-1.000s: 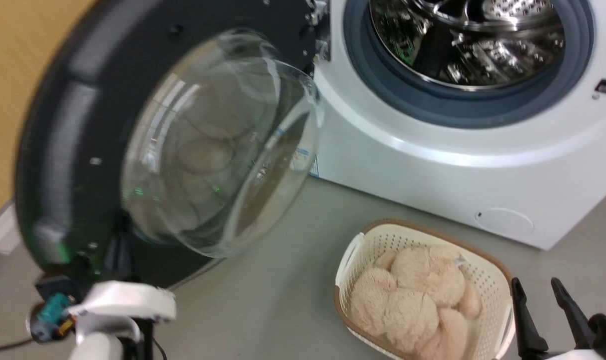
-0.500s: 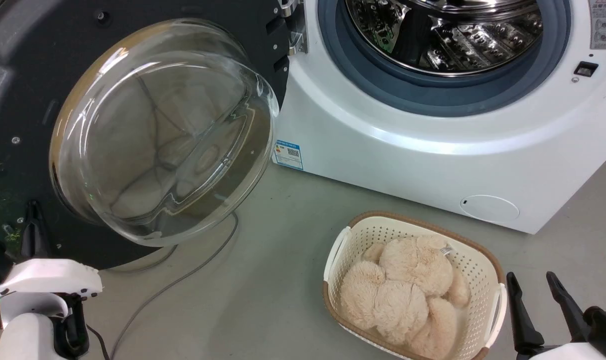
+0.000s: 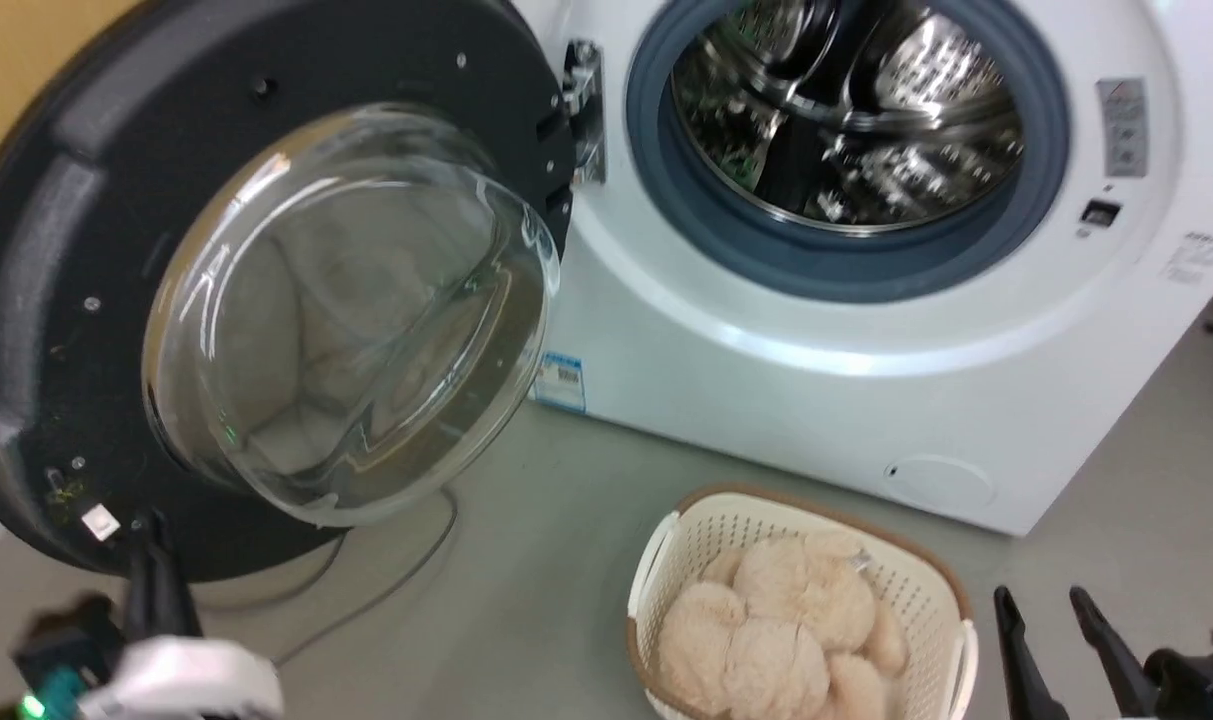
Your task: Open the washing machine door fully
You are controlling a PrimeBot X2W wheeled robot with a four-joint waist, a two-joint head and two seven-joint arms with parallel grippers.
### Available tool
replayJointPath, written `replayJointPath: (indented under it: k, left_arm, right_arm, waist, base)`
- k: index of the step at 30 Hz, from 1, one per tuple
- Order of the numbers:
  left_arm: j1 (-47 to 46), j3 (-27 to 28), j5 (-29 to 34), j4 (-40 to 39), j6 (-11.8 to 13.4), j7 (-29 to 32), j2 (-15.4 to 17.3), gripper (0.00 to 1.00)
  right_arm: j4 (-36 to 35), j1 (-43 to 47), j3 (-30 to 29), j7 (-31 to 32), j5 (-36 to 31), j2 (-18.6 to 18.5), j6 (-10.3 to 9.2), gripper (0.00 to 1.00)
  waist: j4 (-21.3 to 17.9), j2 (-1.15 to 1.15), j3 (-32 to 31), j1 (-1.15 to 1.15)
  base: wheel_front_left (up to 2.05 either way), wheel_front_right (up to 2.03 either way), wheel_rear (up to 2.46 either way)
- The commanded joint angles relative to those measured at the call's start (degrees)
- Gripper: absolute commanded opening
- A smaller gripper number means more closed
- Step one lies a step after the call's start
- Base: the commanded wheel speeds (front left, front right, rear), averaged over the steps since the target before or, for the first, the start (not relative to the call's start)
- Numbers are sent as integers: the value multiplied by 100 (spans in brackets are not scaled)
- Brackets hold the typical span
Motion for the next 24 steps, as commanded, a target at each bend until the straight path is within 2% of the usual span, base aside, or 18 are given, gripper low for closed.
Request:
replayJointPath:
  k: [1, 2, 3, 4, 5, 13, 24]
  left_arm:
    - [242, -95, 86, -191, 36, -7, -92, 5]
    - [398, -177, 133, -335, 50, -7, -150, 31]
    - [536, -254, 152, -474, 56, -7, -209, 45]
    - [665, -340, 162, -591, 55, -5, -259, 84]
    - [776, -415, 166, -692, 62, -4, -299, 100]
    - [1313, -1174, 197, -1265, 111, 102, -465, 100]
    - [1113, -1829, 498, -1053, 56, 144, -452, 100]
  right_arm:
    - [32, 85, 11, -42, 26, 17, 3, 100]
    - [37, 100, 17, -47, 27, 17, 3, 100]
    - [41, 109, 24, -52, 28, 17, 3, 100]
    - [39, 117, 32, -56, 27, 17, 3, 100]
    - [34, 122, 40, -59, 21, 17, 3, 100]
    - [-103, 133, 1, -10, -162, 17, 3, 100]
    - [-488, 120, 92, 176, -687, 17, 3, 100]
  waist:
    - [-74, 0, -159, 0]
    - [-91, 0, -186, 0]
    - [-108, 0, -217, 0]
    - [-126, 0, -241, 0]
    - [-146, 0, -267, 0]
    - [-391, 0, -392, 0]
    - [-1192, 0, -384, 0]
  base:
    - [0, 0, 0]
    - [0, 0, 0]
    - [0, 0, 0]
    - [0, 0, 0]
    - [0, 0, 0]
    - [0, 0, 0]
    - [0, 0, 0]
